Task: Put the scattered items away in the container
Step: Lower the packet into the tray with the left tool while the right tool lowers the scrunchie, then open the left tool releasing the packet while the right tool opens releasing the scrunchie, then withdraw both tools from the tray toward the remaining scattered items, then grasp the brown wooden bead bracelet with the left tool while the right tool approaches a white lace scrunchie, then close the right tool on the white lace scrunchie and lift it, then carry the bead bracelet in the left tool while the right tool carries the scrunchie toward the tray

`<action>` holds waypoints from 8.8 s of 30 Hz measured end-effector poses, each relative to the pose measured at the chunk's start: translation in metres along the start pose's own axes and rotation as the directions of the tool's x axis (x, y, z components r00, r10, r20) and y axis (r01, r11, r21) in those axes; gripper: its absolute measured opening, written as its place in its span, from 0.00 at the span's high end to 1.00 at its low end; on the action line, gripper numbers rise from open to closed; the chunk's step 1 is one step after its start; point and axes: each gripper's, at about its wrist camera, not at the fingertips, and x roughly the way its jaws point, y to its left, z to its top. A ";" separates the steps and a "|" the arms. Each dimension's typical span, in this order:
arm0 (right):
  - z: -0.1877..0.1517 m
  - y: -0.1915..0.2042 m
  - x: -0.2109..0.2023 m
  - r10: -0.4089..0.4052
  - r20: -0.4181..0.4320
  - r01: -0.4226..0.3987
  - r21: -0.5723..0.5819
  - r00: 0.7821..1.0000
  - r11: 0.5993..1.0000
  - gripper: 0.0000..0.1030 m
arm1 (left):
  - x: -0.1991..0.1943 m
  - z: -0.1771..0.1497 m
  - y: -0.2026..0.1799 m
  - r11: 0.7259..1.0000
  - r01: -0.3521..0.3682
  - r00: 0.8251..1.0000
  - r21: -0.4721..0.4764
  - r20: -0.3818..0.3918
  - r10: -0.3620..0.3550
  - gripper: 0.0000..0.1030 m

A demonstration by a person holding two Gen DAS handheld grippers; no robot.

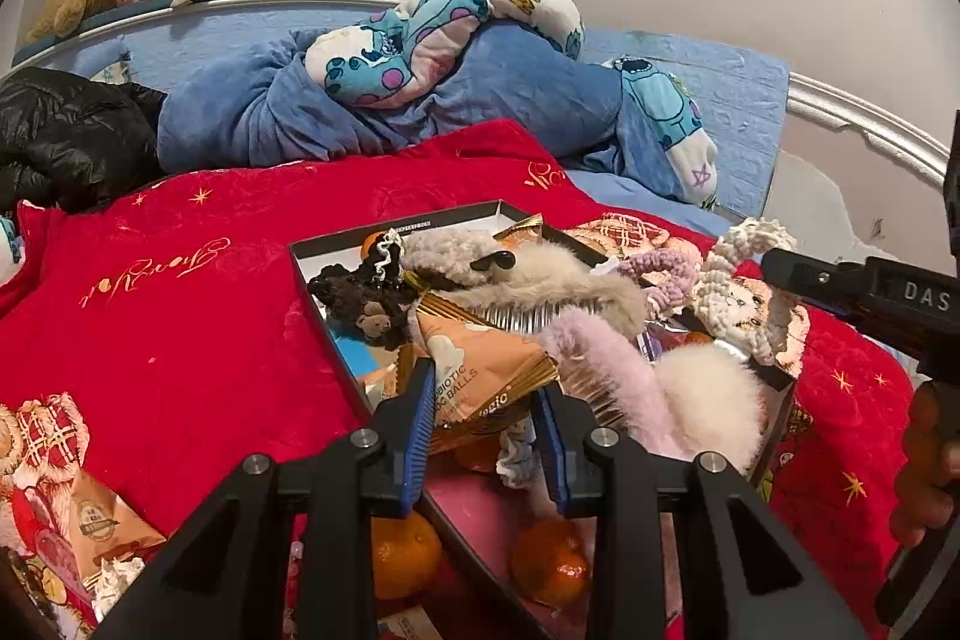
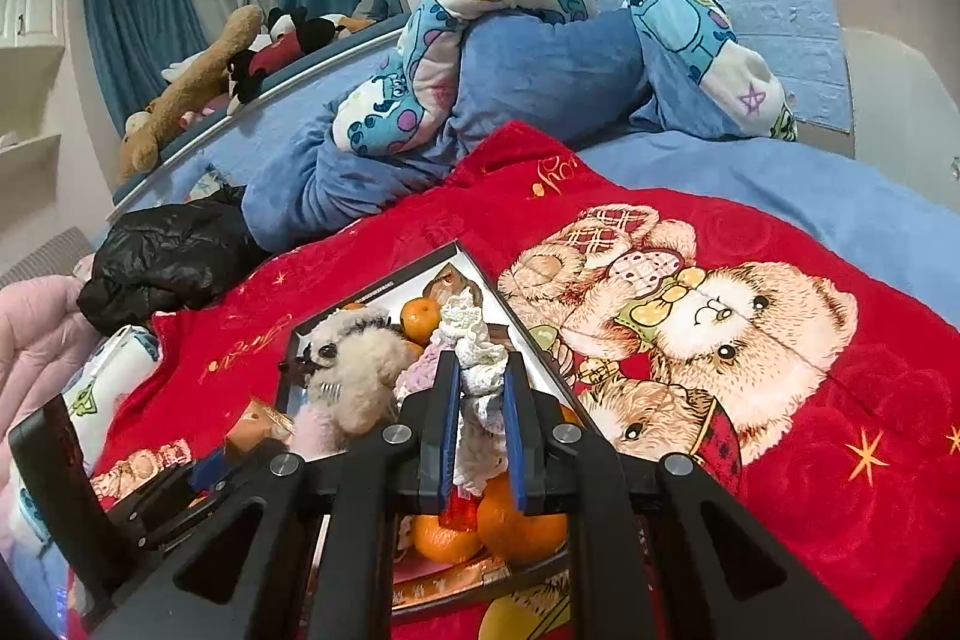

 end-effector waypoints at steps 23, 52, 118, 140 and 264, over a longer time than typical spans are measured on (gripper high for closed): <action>-0.009 0.001 0.041 -0.053 -0.078 0.047 -0.080 0.996 0.996 0.86 | 0.016 0.000 0.002 1.000 0.012 1.000 -0.025 -0.025 -0.013 0.68; -0.007 -0.001 0.040 0.088 -0.065 -0.092 -0.070 0.994 0.993 0.84 | 0.021 -0.002 0.004 0.999 0.021 0.999 -0.041 -0.039 -0.023 0.68; -0.021 0.063 -0.029 0.413 0.017 -0.406 0.229 0.910 0.885 0.00 | -0.199 -0.029 0.110 0.928 -0.269 0.956 -0.257 0.044 0.290 0.00; -0.067 0.201 -0.044 0.511 -0.035 -0.505 -0.222 0.859 0.834 0.00 | -0.256 -0.007 0.152 0.875 -0.417 0.901 -0.245 0.012 0.433 0.00; -0.146 0.246 0.039 0.391 -0.409 -0.504 -0.216 0.824 0.836 0.82 | -0.204 -0.098 0.205 0.865 -0.443 0.896 -0.237 -0.073 0.439 0.89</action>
